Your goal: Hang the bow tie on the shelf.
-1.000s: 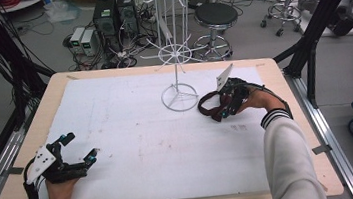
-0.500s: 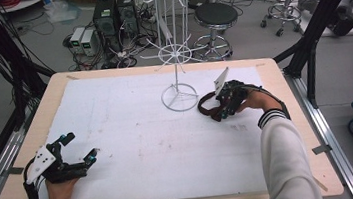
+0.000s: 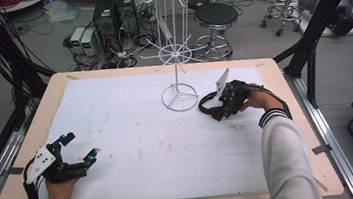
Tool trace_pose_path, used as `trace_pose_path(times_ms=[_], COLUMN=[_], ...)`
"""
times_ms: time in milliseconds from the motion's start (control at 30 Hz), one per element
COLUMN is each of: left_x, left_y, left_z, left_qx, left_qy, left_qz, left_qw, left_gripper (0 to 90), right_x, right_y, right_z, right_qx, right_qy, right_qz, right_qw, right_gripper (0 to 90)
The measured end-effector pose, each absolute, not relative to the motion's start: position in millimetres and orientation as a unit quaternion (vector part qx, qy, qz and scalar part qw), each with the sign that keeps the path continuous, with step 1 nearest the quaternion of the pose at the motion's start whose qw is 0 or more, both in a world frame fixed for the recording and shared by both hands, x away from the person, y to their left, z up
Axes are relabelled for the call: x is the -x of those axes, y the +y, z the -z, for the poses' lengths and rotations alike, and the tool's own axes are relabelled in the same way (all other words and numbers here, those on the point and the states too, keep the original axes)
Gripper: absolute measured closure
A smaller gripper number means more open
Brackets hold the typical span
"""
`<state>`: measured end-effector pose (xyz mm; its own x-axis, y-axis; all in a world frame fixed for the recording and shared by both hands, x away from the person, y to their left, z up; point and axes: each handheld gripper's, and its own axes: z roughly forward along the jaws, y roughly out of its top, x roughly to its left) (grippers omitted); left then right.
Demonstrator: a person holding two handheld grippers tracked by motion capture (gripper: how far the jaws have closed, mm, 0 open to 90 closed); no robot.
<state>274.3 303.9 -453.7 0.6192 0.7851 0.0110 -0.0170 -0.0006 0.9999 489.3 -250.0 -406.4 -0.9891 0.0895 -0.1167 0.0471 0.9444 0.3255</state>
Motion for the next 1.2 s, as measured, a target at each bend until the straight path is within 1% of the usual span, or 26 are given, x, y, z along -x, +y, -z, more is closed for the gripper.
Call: trace_pose_path(times_ms=[67, 100, 133, 200, 267, 300, 333, 367, 400, 533, 833, 1000, 1200], left_x=[-274.5, -274.3, -274.5, -274.5, -274.5, -274.7, -274.6, -274.5, -274.6, -274.6, -274.5, -274.5, -274.5], left_y=[304.2, 303.9, 304.2, 304.1, 304.3, 304.2, 304.3, 304.2, 304.2, 304.3, 304.3, 304.3, 304.3], left_z=[453.7, 453.7, 453.7, 453.7, 453.6, 453.7, 453.7, 453.7, 453.7, 453.7, 453.7, 453.7, 453.7], left_qx=[-0.634, -0.634, -0.634, -0.634, -0.634, -0.634, -0.634, -0.634, -0.634, -0.634, -0.634, -0.634, -0.634], left_qy=[0.302, 0.303, 0.302, 0.302, 0.302, 0.302, 0.302, 0.302, 0.302, 0.302, 0.302, 0.302, 0.302], left_qz=[-0.315, -0.314, -0.315, -0.315, -0.314, -0.314, -0.314, -0.315, -0.314, -0.314, -0.314, -0.314, -0.314], left_qw=[0.638, 0.639, 0.638, 0.639, 0.639, 0.639, 0.639, 0.639, 0.639, 0.639, 0.639, 0.639, 0.639], left_gripper=[1.7, 1.7, 1.7, 1.7, 1.7, 1.7, 1.7, 1.7, 1.7, 1.7, 1.7, 1.7, 1.7], right_x=[-489.4, -489.4, -489.9, -490.4, -490.9, -490.9, -490.4, -490.4, -490.0, -489.5, -488.0, -483.8, -478.1], right_y=[-246.9, -246.9, -246.3, -246.1, -246.8, -246.8, -246.9, -246.9, -246.5, -245.7, -245.4, -248.1, -252.1], right_z=[408.6, 408.6, 409.4, 409.4, 409.0, 409.0, 408.4, 408.4, 408.1, 407.6, 401.5, 384.5, 370.0], right_qx=[-0.026, -0.026, -0.025, -0.024, -0.028, -0.028, -0.024, -0.024, -0.022, -0.020, -0.027, -0.036, -0.039], right_qy=[0.986, 0.986, 0.987, 0.988, 0.988, 0.988, 0.989, 0.989, 0.989, 0.989, 0.986, 0.975, 0.968], right_qz=[-0.153, -0.153, -0.149, -0.148, -0.147, -0.147, -0.143, -0.143, -0.142, -0.142, -0.162, -0.212, -0.241], right_qw=[0.062, 0.062, 0.052, 0.046, 0.038, 0.038, 0.035, 0.035, 0.034, 0.032, 0.033, 0.049, 0.060], right_gripper=[46.4, 46.4, 51.2, 56.2, 65.1, 65.1, 71.3, 71.3, 74.5, 76.1, 76.2, 76.2, 76.1])
